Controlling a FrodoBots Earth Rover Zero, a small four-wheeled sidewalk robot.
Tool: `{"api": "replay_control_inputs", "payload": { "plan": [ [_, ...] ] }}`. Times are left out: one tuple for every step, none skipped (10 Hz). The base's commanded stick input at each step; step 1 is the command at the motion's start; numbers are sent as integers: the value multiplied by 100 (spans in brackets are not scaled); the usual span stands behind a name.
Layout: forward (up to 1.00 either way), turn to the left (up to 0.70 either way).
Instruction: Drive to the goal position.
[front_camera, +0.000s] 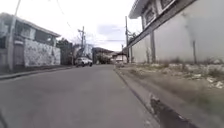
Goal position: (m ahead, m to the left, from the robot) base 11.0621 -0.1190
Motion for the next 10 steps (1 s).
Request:
{"api": "replay_control_inputs", "payload": {
  "plan": [
    [59, 0],
    [60, 0],
    [60, 0],
    [60, 0],
    [60, 0],
    [60, 0],
    [60, 0],
    [61, 0],
    [61, 0],
    [61, 0]
  ]
}}
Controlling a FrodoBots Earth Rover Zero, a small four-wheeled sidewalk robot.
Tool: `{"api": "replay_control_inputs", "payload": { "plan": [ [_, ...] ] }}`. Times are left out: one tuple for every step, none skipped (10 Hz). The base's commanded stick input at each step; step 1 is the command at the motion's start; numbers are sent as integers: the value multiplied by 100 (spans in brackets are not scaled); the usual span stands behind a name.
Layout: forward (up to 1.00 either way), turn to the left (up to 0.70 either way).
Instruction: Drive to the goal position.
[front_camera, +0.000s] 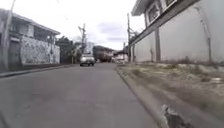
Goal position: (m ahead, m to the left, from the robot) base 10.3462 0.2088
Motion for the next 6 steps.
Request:
{"api": "replay_control_inputs", "payload": {
  "plan": [
    [62, 0],
    [62, 0],
    [62, 0],
    [62, 0],
    [62, 0],
    [62, 0]
  ]
}}
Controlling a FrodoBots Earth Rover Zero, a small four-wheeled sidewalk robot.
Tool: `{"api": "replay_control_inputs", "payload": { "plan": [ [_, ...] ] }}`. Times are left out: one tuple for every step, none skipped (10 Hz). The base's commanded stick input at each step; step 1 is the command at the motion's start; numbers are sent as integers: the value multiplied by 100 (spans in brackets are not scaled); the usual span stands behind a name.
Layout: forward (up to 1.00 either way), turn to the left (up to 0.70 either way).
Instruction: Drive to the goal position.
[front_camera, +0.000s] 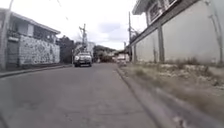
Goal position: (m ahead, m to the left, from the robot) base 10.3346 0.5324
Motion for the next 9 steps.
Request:
{"api": "replay_control_inputs", "payload": {
  "plan": [
    [62, 0],
    [62, 0],
    [62, 0],
    [62, 0],
    [62, 0],
    [62, 0],
    [62, 0],
    [62, 0],
    [62, 0]
  ]
}}
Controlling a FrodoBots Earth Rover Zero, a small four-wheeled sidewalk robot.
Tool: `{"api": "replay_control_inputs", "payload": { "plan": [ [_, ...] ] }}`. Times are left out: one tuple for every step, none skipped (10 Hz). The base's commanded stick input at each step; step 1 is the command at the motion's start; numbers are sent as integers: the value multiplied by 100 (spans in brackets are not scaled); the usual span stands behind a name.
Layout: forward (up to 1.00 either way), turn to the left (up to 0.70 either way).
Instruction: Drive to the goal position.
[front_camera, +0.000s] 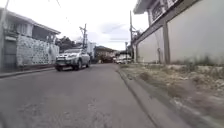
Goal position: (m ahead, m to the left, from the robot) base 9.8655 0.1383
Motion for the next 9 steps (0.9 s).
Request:
{"api": "replay_control_inputs", "payload": {
  "plan": [
    [62, 0],
    [62, 0],
    [62, 0],
    [62, 0],
    [62, 0],
    [62, 0],
    [63, 0],
    [63, -1],
    [63, -7]
  ]
}}
